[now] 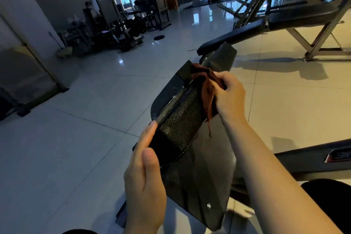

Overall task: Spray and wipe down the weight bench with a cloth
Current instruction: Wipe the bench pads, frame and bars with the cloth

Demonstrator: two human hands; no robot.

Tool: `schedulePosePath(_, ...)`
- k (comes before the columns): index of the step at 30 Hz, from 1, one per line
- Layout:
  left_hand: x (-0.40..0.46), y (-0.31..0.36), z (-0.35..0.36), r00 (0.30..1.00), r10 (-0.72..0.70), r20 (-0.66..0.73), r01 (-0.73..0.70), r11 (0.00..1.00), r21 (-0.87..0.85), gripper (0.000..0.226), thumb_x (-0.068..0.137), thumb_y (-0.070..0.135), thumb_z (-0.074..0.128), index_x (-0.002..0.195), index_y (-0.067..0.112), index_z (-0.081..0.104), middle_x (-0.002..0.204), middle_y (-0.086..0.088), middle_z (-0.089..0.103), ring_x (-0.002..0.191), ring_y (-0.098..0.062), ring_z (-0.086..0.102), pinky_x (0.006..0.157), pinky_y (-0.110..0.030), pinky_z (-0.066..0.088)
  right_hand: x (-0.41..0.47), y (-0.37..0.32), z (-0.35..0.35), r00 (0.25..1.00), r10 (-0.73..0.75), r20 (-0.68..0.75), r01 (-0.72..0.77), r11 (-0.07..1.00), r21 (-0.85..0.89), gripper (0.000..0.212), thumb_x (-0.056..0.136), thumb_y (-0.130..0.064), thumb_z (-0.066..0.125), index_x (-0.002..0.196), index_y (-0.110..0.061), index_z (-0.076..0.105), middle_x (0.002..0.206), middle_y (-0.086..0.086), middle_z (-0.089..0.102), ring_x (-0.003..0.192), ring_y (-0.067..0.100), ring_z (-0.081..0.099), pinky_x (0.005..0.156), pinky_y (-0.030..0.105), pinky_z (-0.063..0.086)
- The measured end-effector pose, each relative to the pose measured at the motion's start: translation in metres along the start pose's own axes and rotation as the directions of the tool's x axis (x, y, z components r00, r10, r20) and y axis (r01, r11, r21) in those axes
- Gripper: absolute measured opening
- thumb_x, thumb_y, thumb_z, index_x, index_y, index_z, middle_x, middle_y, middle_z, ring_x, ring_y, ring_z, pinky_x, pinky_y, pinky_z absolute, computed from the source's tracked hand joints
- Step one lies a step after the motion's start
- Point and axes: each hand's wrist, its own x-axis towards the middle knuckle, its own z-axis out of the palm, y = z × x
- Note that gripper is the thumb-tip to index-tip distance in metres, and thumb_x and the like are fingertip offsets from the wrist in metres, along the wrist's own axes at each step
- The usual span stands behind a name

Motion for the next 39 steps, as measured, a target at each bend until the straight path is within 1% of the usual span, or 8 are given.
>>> schedulePosePath(5,0.0,0.006,-0.002,0.995,-0.099,0.033,0.099,0.995,-0.004,0.042,0.087,0.057,0.021,0.121,0.056,0.046,0.124,0.043,0.043,0.114,0.029,0.037,0.082,0.009,0.028,-0.024,-0.002,0.002,1.0,-0.012,-0.028,0.011,1.0,-0.028,0.008,0.099,-0.018,0.054,0.092,-0.019,0.059,0.083,-0.017,0.057,0.079,-0.013,0.052,0.072,0.003,0.038)
schedulePosePath(10,-0.001,0.005,-0.006,0.997,-0.058,0.058,0.063,0.993,-0.096,0.046,0.089,0.064,0.022,0.122,0.052,0.051,0.128,0.035,0.053,0.122,0.015,0.044,0.097,-0.009,0.036,-0.094,-0.027,-0.005,0.993,-0.107,0.054,0.108,0.994,-0.018,0.017,0.098,-0.017,0.053,0.113,-0.022,0.061,0.123,-0.005,0.064,0.118,-0.005,0.052,0.107,0.017,0.036)
schedulePosePath(15,0.001,0.004,-0.02,0.98,-0.194,0.033,0.194,0.916,-0.352,0.03,0.091,0.055,0.039,0.1,0.035,0.06,0.094,0.017,0.072,0.087,0.012,0.063,0.076,-0.012,0.048,-0.164,-0.048,0.007,0.89,-0.412,0.196,0.423,0.906,-0.011,0.022,0.094,-0.019,0.054,0.113,-0.019,0.063,0.13,-0.008,0.061,0.132,0.003,0.046,0.119,0.031,0.023)
schedulePosePath(20,-0.001,-0.021,-0.048,0.998,-0.061,-0.012,0.056,0.971,-0.232,0.032,0.089,0.047,0.036,0.116,0.046,0.053,0.113,0.04,0.059,0.115,0.012,0.052,0.089,-0.004,0.041,-0.139,-0.027,0.0,0.689,-0.594,0.416,0.72,0.631,-0.291,0.037,0.094,-0.032,0.057,0.13,-0.025,0.05,0.147,-0.003,0.044,0.144,0.014,0.03,0.119,0.053,0.014)
schedulePosePath(24,0.003,-0.044,-0.063,0.998,-0.037,0.045,0.045,0.978,-0.205,0.049,0.085,0.062,0.033,0.122,0.039,0.054,0.123,0.028,0.059,0.122,0.001,0.052,0.098,-0.012,0.042,-0.122,-0.021,0.001,0.74,-0.507,0.441,0.661,0.671,-0.337,0.044,0.099,-0.043,0.043,0.141,-0.032,0.039,0.157,0.0,0.029,0.149,0.022,0.014,0.114,0.068,0.009)
schedulePosePath(30,0.005,-0.055,-0.061,0.989,-0.028,0.145,0.06,0.973,-0.223,0.041,0.091,0.057,0.032,0.122,0.04,0.052,0.121,0.034,0.058,0.121,0.008,0.05,0.095,-0.005,0.038,-0.111,-0.034,0.008,0.931,-0.29,0.22,0.324,0.936,-0.137,0.033,0.101,-0.026,0.041,0.13,-0.041,0.048,0.146,-0.019,0.038,0.143,0.001,0.026,0.121,0.028,0.019)
schedulePosePath(34,0.002,-0.055,-0.053,0.981,-0.072,0.18,0.115,0.962,-0.247,0.037,0.092,0.057,0.03,0.12,0.044,0.051,0.124,0.031,0.054,0.118,0.016,0.047,0.091,0.0,0.036,-0.051,-0.036,-0.002,0.952,-0.152,0.266,0.214,0.951,-0.224,0.035,0.102,-0.011,0.044,0.125,-0.037,0.046,0.132,-0.016,0.044,0.124,-0.005,0.039,0.095,-0.006,0.023)
schedulePosePath(39,-0.001,-0.06,-0.055,0.979,-0.1,0.179,0.145,0.954,-0.263,0.035,0.091,0.046,0.028,0.119,0.045,0.049,0.122,0.032,0.051,0.114,0.022,0.045,0.088,0.004,0.034,-0.021,-0.032,-0.005,0.967,-0.016,0.254,0.09,0.955,-0.283,0.035,0.104,-0.02,0.041,0.138,-0.024,0.048,0.133,-0.008,0.049,0.122,0.005,0.041,0.079,-0.01,0.026)
